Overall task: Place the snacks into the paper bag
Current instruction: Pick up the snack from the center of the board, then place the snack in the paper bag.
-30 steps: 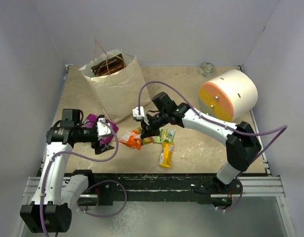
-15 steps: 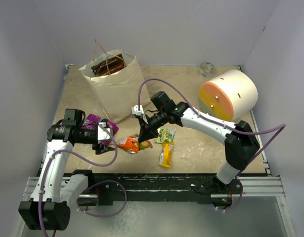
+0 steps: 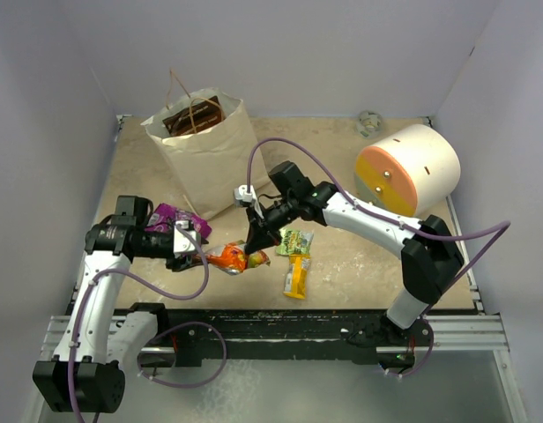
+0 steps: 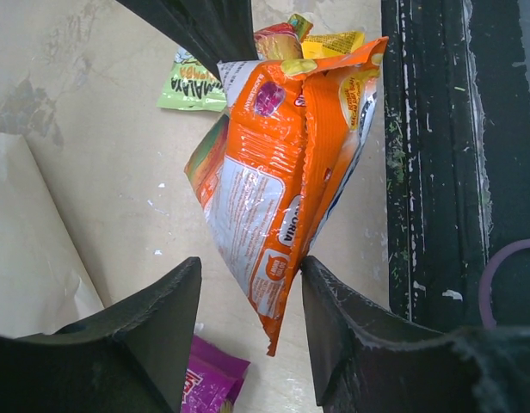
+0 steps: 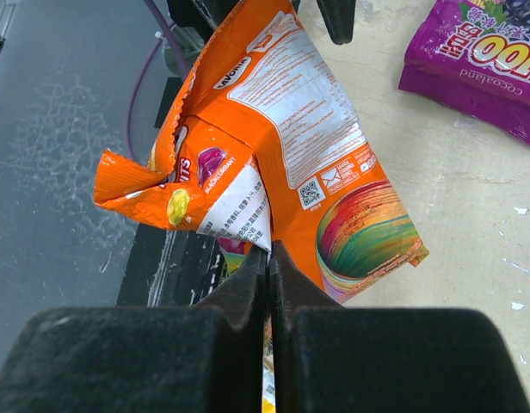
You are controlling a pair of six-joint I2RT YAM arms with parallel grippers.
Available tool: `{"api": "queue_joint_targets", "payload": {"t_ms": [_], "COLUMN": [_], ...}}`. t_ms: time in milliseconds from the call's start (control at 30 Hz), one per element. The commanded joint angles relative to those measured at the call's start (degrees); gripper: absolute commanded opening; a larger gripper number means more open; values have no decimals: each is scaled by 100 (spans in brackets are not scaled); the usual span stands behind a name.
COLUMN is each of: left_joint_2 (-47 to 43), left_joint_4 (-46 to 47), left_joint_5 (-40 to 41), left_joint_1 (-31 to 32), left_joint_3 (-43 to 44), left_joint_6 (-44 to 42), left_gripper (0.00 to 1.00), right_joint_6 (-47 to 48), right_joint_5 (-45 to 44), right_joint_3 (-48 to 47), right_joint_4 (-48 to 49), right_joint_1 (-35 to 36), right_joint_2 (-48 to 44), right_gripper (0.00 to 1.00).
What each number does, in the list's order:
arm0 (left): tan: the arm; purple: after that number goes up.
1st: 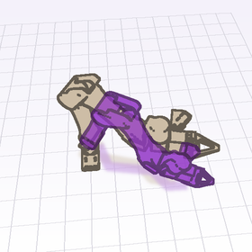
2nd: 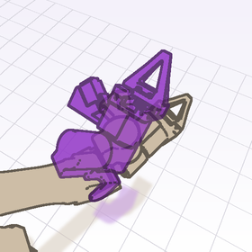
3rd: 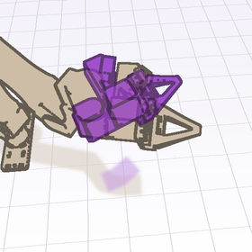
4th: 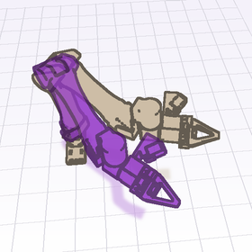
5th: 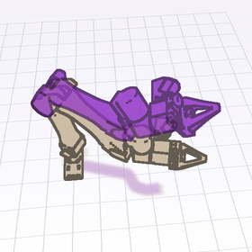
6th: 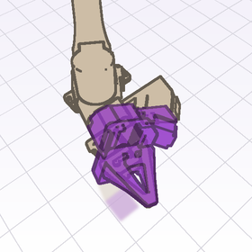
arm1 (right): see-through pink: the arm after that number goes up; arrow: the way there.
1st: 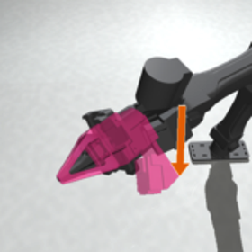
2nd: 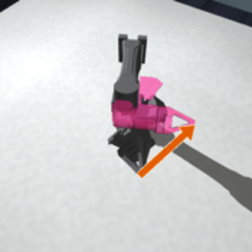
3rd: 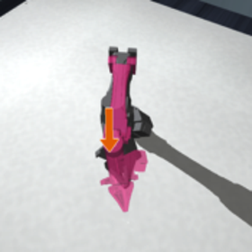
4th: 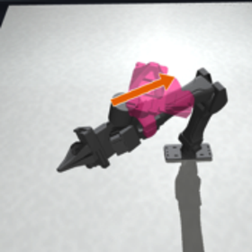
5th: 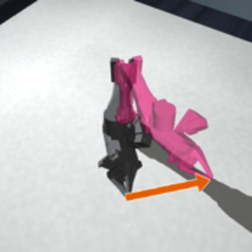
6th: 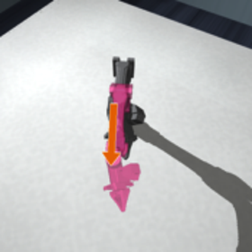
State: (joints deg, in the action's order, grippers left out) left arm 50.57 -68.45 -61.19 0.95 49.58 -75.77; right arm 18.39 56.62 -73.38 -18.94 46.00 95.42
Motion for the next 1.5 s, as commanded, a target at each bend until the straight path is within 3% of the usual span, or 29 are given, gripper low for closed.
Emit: {"api": "queue_joint_targets", "payload": {"t_ms": [0,300,367,433,600,733,833,1200,1467], "left_joint_2": [-63,-56,-94,-153,-339,-419,-394,66,90], "left_joint_4": [-5,-92,-65,-13,24,111,173,-346,-808], "left_joint_5": [-323,-237,-260,-267,-165,16,273,1291,2571], "left_joint_1": [48,54,46,47,46,46,46,46,46], "left_joint_3": [-85,-5,15,65,252,406,586,1700,2258], "left_joint_6": [-180,-24,99,248,619,1003,1351,2230,2729], "left_gripper": [51,21,14,1,0,0,0,0,0], "right_joint_6": [-171,-86,70,337,1235,1609,1770,1842,1789], "right_joint_5": [332,206,134,46,-439,-678,-788,-1220,-1861], "right_joint_3": [-255,-226,-187,-208,-421,-421,-311,434,463], "right_joint_4": [302,352,334,162,-607,-987,-1100,-1039,-1056], "right_joint_1": [-3,-3,-11,-20,-59,-159,-311,-812,-975], "right_joint_2": [-181,-243,-268,-265,-118,-159,-297,-1048,-1274], "right_gripper": [0,0,3,8,28,51,62,66,67]}}
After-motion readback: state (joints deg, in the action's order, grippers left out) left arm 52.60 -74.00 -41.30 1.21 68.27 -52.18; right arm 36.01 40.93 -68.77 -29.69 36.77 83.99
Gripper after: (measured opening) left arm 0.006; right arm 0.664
